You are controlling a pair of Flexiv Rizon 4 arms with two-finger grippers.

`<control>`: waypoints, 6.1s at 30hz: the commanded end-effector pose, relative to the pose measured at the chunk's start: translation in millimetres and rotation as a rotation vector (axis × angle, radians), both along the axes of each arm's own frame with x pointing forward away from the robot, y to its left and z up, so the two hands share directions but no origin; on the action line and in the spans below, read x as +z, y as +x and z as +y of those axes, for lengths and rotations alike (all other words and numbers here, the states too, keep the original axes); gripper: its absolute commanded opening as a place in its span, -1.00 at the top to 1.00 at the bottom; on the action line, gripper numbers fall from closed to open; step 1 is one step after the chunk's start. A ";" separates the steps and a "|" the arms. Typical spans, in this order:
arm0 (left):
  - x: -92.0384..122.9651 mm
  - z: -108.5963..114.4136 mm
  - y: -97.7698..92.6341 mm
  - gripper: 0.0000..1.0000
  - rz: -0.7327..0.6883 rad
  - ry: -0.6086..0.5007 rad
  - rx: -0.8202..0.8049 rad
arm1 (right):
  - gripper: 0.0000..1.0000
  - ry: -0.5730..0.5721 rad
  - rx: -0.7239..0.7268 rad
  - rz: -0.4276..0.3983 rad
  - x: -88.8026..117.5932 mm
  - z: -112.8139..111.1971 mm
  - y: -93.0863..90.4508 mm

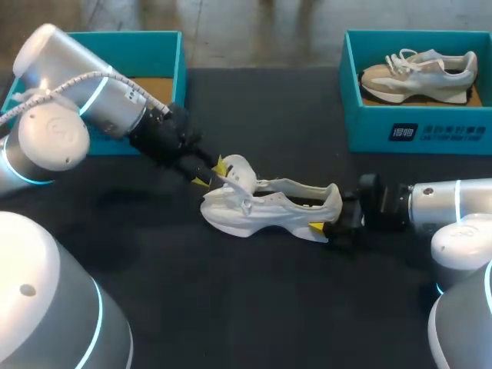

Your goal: Take the shoe out of the shoebox, open the shoe tongue, remove and reinsert the insole, then place the shoe into the shoebox

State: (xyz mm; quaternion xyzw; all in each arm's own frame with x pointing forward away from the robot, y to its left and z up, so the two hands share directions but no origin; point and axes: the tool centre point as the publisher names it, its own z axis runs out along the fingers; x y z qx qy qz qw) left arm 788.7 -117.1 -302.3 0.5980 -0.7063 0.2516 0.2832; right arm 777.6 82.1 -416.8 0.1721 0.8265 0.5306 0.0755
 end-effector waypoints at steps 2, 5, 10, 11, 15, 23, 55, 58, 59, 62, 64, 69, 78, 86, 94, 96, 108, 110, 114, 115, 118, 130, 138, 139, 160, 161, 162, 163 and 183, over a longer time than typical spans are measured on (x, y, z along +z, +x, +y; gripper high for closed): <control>27.4 -1.9 1.9 -1.00 -0.032 0.053 -0.048 | 1.00 -0.004 0.000 0.002 0.6 0.0 0.0; 41.9 -4.7 1.9 -1.00 -0.059 0.073 -0.097 | 1.00 -0.004 0.000 0.002 0.6 0.0 0.0; 68.4 -11.4 -1.2 -1.00 -0.120 0.123 -0.225 | 1.00 -0.004 0.000 0.002 0.6 0.0 0.0; 73.1 -12.9 -1.6 -1.00 -0.135 0.142 -0.245 | 1.00 -0.004 0.000 0.002 0.6 0.0 0.0; 87.9 -22.1 -5.1 -0.73 -0.194 0.212 -0.372 | 1.00 -0.004 0.000 0.002 0.6 0.0 0.0; 110.2 -39.3 -13.7 1.00 -0.332 0.350 -0.664 | 1.00 -0.004 0.000 0.002 0.6 0.0 0.0; 113.1 -53.5 -5.5 1.00 -0.464 0.466 -1.395 | 1.00 -0.004 0.000 0.002 0.6 0.0 0.0; 113.1 -53.5 -5.5 1.00 -0.464 0.466 -1.395 | 1.00 -0.004 0.000 0.002 0.6 0.0 0.0; 113.1 -53.5 -5.5 1.00 -0.464 0.466 -1.395 | 1.00 -0.004 0.000 0.002 0.6 0.0 0.0; 106.3 -66.0 -7.5 1.00 -0.563 0.408 -1.445 | 1.00 -0.004 0.000 0.002 0.6 0.0 0.0; 100.1 -74.0 -10.4 1.00 -0.602 0.395 -1.492 | 1.00 -0.004 0.000 0.002 0.6 0.0 0.0; 82.2 -88.5 -13.7 1.00 -0.638 0.351 -1.550 | 1.00 -0.004 0.000 0.002 0.6 0.0 0.0; 54.3 -102.7 -9.5 1.00 -0.715 0.335 -1.551 | 1.00 -0.004 0.000 0.002 0.6 0.0 0.0; 23.2 -110.2 -3.3 1.00 -0.701 0.325 -1.521 | 1.00 -0.004 0.000 0.002 0.6 0.0 0.0; -5.6 -115.5 -3.6 1.00 -0.700 0.335 -1.530 | 1.00 -0.004 0.000 0.002 0.6 0.0 0.0; -11.5 -116.1 -4.7 1.00 -0.710 0.329 -1.532 | 1.00 -0.004 0.000 0.002 0.6 0.0 0.0; -41.9 -123.6 -3.9 1.00 -0.720 0.317 -1.571 | 1.00 -0.004 0.000 0.002 0.6 0.0 0.0; -44.9 -124.6 -3.9 1.00 -0.720 0.313 -1.576 | 1.00 -0.004 0.000 0.002 0.6 0.0 0.0; -52.8 -125.4 -4.6 1.00 -0.717 0.312 -1.590 | 1.00 -0.004 0.000 0.002 0.6 0.0 0.0; -53.1 -125.4 -4.7 1.00 -0.716 0.311 -1.592 | 1.00 -0.004 0.000 0.002 0.6 0.0 0.0; -56.3 -124.5 -6.9 1.00 -0.707 0.303 -1.597 | 1.00 -0.004 0.000 0.002 0.6 0.0 0.0; -79.1 -121.2 -12.3 1.00 -0.657 0.314 -1.607 | 1.00 -0.004 0.000 0.002 0.6 0.0 0.0; -99.9 -118.2 -14.0 1.00 -0.614 0.313 -1.605 | 1.00 -0.004 0.000 0.002 0.6 0.0 0.0; -101.8 -117.5 -14.6 1.00 -0.610 0.310 -1.605 | 1.00 -0.004 0.000 0.002 0.6 0.0 0.0; -113.5 -117.4 -31.9 1.00 -0.617 0.349 -1.570 | 1.00 -0.004 0.000 0.002 0.6 0.0 0.0; -114.1 -116.3 -31.1 1.00 -0.618 0.349 -1.565 | 1.00 -0.004 0.000 0.002 0.6 0.0 0.0; -114.4 -115.2 -30.1 1.00 -0.621 0.350 -1.559 | 1.00 -0.004 0.000 0.002 0.6 0.0 0.0; -114.8 -114.4 -29.3 1.00 -0.623 0.354 -1.555 | 1.00 -0.004 0.000 0.002 0.6 0.0 0.0; -127.1 -117.9 -0.7 0.41 -0.721 0.453 -1.535 | 1.00 -0.004 0.000 0.002 0.6 0.0 0.0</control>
